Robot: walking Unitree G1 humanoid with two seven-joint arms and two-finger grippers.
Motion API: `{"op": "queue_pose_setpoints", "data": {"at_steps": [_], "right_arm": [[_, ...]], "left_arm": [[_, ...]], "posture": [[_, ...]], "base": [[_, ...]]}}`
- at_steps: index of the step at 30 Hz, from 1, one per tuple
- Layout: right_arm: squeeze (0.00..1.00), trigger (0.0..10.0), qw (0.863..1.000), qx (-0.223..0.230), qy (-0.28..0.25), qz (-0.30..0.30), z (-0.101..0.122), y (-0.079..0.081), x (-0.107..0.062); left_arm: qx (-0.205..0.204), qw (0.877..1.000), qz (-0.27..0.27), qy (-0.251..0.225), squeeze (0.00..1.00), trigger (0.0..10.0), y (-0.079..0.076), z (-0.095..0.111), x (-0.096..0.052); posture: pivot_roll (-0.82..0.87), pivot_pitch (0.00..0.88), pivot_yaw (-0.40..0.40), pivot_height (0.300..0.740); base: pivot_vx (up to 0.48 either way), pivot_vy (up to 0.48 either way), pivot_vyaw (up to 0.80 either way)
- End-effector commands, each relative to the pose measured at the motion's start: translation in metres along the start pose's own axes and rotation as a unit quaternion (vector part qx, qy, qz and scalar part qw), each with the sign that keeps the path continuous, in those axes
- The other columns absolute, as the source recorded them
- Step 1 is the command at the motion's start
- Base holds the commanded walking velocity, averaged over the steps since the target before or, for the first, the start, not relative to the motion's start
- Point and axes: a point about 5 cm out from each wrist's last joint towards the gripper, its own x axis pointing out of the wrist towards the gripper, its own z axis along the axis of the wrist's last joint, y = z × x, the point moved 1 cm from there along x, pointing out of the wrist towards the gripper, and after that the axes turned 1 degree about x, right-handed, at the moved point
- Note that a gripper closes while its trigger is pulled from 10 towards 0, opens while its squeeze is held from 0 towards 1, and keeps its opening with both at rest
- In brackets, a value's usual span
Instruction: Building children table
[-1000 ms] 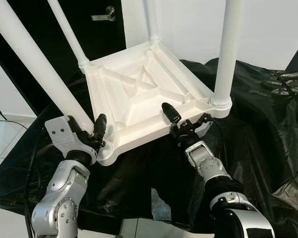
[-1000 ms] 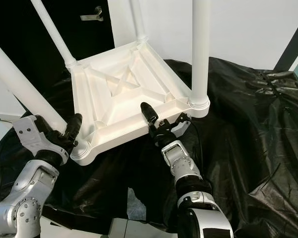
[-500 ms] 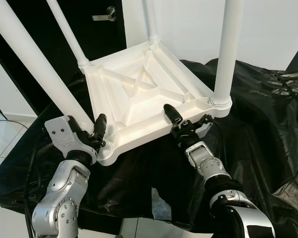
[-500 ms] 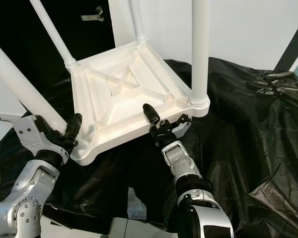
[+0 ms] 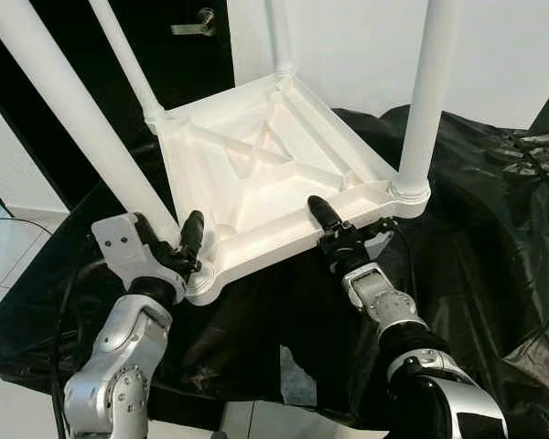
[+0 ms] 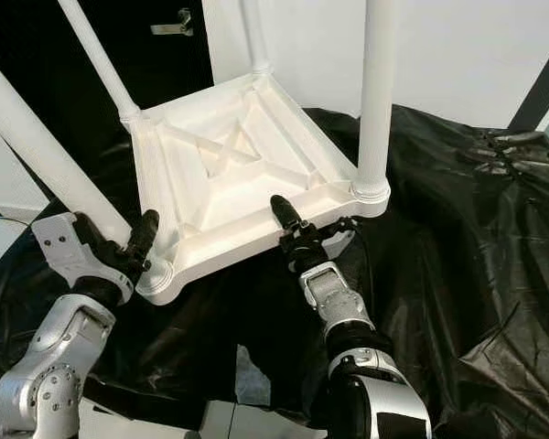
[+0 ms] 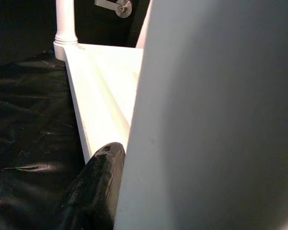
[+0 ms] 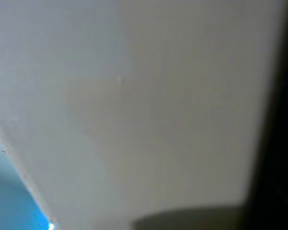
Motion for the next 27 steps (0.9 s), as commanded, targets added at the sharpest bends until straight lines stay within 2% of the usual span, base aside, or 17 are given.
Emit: {"op": "queue_pose_setpoints", "data": {"at_steps": [1,11,12,13,16,17,27], "right_arm": [[0.0,0.0,0.996,0.034,-0.006,0.083,-0.0102,0.0354,0.019],[0.0,0.0,0.996,0.021,0.001,0.083,-0.0112,0.0351,0.0194],[0.0,7.5,0.996,0.011,0.008,0.084,-0.0133,0.0359,0.0196],[0.0,10.0,0.996,0.003,0.014,0.087,-0.0154,0.037,0.0196],[0.0,10.0,0.996,-0.008,0.022,0.09,-0.0183,0.0383,0.0195],[0.0,10.0,0.996,-0.012,0.023,0.09,-0.0194,0.0384,0.019],[0.0,10.0,0.995,-0.013,0.027,0.09,-0.02,0.0362,0.0151]], "left_arm": [[-0.031,0.999,-0.034,-0.005,0.0,10.0,-0.0102,0.0035,0.0012],[-0.029,0.999,-0.028,-0.015,0.0,10.0,-0.0078,0.0074,0.0021],[-0.026,0.999,-0.036,-0.016,1.0,10.0,-0.0092,0.0079,0.001],[-0.028,0.999,-0.041,-0.016,1.0,10.0,-0.0102,0.0074,0.0005],[-0.023,0.999,-0.041,-0.013,1.0,10.0,-0.0105,0.0061,0.0004],[-0.016,0.999,-0.036,-0.01,0.0,10.0,-0.0097,0.0053,0.0009],[-0.007,1.0,-0.028,-0.005,0.0,10.0,-0.0071,0.0039,0.0006]], "posture": [[0.22,0.0,-0.046,0.74],[0.22,0.0,-0.045,0.74],[0.22,0.0,-0.044,0.74],[0.21,0.0,-0.044,0.74],[0.21,0.0,-0.044,0.74],[0.21,0.0,-0.045,0.74],[0.21,0.0,-0.048,0.74]], "base": [[0.0,0.0,0.0],[0.0,0.0,0.0],[0.0,0.0,0.0],[0.0,0.0,0.0],[0.0,0.0,0.0],[0.0,0.0,0.0],[0.0,0.0,0.0]]}}
